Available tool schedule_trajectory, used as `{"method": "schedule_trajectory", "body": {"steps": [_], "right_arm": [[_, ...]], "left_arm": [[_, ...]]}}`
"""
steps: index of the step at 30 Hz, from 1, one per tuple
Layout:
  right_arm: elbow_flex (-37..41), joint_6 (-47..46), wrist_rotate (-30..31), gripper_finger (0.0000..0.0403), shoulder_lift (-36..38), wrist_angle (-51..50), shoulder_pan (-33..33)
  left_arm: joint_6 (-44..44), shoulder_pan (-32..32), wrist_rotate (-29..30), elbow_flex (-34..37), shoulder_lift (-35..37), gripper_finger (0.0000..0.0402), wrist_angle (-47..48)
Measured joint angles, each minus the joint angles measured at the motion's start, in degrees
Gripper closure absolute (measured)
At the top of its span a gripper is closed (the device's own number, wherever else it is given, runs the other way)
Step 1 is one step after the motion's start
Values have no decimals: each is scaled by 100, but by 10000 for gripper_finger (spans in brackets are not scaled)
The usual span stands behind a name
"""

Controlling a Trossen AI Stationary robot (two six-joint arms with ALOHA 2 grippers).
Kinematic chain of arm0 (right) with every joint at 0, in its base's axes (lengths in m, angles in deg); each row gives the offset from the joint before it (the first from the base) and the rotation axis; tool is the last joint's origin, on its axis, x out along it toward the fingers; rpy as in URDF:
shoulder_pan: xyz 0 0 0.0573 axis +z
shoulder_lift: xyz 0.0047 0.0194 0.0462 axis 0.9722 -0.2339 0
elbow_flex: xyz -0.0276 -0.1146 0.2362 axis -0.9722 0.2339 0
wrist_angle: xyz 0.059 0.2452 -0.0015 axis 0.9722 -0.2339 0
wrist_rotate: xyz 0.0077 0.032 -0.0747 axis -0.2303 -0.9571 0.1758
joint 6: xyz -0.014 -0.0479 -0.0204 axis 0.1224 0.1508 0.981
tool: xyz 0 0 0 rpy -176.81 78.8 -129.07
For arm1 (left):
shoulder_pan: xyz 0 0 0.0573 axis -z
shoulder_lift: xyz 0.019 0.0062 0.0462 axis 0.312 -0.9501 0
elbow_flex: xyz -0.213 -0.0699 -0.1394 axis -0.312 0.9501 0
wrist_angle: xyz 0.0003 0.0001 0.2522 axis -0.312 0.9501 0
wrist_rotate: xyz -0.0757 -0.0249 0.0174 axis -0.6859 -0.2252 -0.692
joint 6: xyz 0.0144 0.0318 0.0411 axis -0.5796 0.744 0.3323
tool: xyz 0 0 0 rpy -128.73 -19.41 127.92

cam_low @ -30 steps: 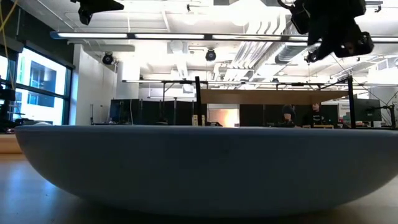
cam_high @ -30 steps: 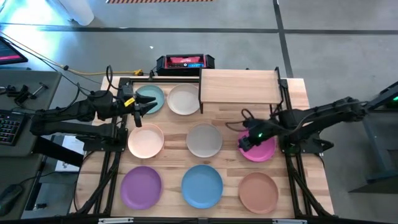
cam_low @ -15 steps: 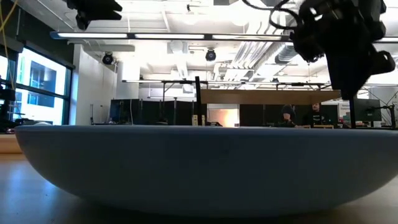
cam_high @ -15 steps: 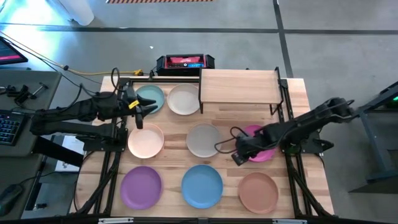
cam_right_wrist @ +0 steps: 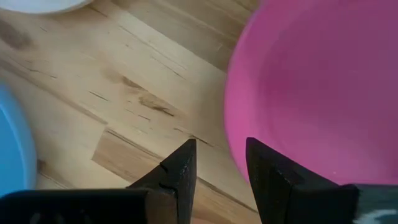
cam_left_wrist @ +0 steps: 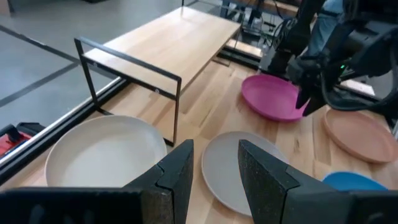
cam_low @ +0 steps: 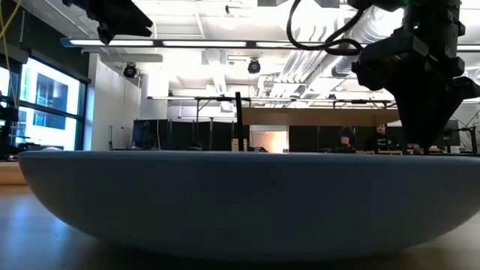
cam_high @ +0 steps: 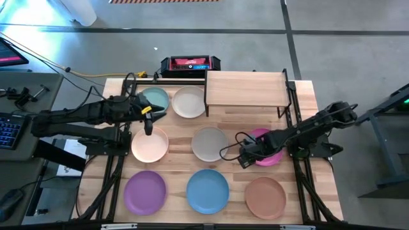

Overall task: Place and stack plates onto a shelf
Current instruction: Put the pink plate on the shelf

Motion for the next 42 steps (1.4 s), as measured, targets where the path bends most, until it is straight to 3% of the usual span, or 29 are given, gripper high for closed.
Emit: {"method": "schedule_trajectory", "body": {"steps": [28,42], "right_arm": [[0,239,126,284,-1080,167,0],[-4,-35,152,284,-1185,155,0]], "left_arm": [[-6,0,1,0,-304,284,0],[-11,0,1,0,-304,284,1]]}}
